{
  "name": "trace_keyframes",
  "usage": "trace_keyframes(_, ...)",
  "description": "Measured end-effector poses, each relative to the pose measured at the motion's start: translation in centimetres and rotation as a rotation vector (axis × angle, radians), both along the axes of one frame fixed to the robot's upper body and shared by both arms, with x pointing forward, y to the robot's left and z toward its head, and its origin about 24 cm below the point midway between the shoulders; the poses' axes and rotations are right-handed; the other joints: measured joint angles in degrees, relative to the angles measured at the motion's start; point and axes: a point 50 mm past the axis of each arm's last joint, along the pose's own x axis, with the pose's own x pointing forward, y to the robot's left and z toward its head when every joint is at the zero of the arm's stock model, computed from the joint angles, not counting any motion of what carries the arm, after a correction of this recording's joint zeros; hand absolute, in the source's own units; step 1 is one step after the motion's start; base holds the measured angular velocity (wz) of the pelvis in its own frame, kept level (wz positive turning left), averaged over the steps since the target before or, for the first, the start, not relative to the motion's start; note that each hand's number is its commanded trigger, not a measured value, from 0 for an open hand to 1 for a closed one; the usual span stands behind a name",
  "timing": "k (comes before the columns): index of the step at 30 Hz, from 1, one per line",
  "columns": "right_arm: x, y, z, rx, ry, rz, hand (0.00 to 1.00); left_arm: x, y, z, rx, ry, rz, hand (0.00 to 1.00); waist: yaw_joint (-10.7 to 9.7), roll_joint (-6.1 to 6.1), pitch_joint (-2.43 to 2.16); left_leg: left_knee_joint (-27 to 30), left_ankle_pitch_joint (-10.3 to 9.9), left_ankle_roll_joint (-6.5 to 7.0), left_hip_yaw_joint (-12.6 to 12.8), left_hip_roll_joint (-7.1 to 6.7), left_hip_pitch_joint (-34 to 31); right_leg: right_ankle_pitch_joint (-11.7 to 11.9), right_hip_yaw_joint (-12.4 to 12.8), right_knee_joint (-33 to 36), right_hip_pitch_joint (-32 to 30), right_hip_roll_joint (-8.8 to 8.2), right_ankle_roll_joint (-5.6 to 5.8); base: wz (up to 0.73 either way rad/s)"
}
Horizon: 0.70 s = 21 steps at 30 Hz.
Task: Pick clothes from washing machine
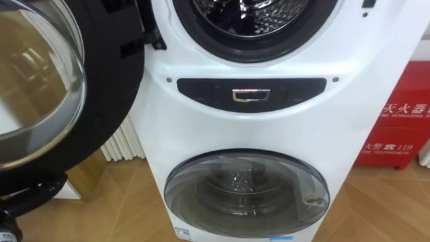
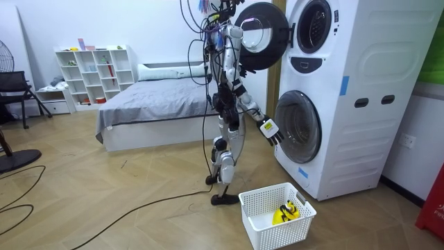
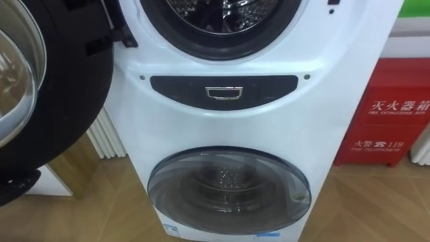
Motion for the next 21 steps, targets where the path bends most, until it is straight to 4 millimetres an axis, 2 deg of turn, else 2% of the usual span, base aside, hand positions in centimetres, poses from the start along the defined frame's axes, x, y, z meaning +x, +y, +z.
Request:
trace_keyframes(5,-0.1,0.0,0.0,0.009,-0.001,-0.001,0.0,0.0,0.2,0.2,0.02,0.007,0.007,0.0,-0.3,-0.19,0.0,0.1,0.0,0.0,-0.1,0.02,-0.1,0.0,-0.3,0.0,0.1,-0.04,-0.01,0.02)
trace_keyframes(13,-0.2,0.5,-0.2,0.034,0.004,0.025,0.0,0.2,0.0,0.7,0.082,0.029,0.027,0.0,-0.5,-0.72,0.32,0.2,0.0,0.0,-0.7,-0.02,0.0,0.0,-0.2,0.1,0.5,0.0,-0.01,0.03)
trace_keyframes(16,-0.3,0.7,-0.3,0.038,0.01,0.021,0.0,0.6,-0.5,1.5,0.122,0.01,0.031,0.0,-0.6,-1.76,0.83,0.5,0.0,0.0,-1.5,-0.11,-0.4,0.0,-0.4,0.0,0.7,0.04,-0.01,0.11)
trace_keyframes(19,-0.3,0.9,-0.4,0.045,0.012,0.025,0.0,0.9,-0.9,2.1,0.152,-0.002,0.024,0.0,-0.7,-2.63,0.72,0.9,0.0,0.0,-2.4,-0.24,-1.1,0.0,-0.7,0.0,0.5,-0.01,-0.01,0.17)
trace_keyframes(21,0.0,1.2,-0.4,0.058,0.009,0.042,0.0,0.3,-1.5,2.3,0.178,-0.01,0.014,0.0,-1.7,-3.11,0.58,1.0,0.0,0.01,-3.2,-0.53,-1.6,0.0,-0.8,0.0,0.4,-0.19,0.0,0.26)
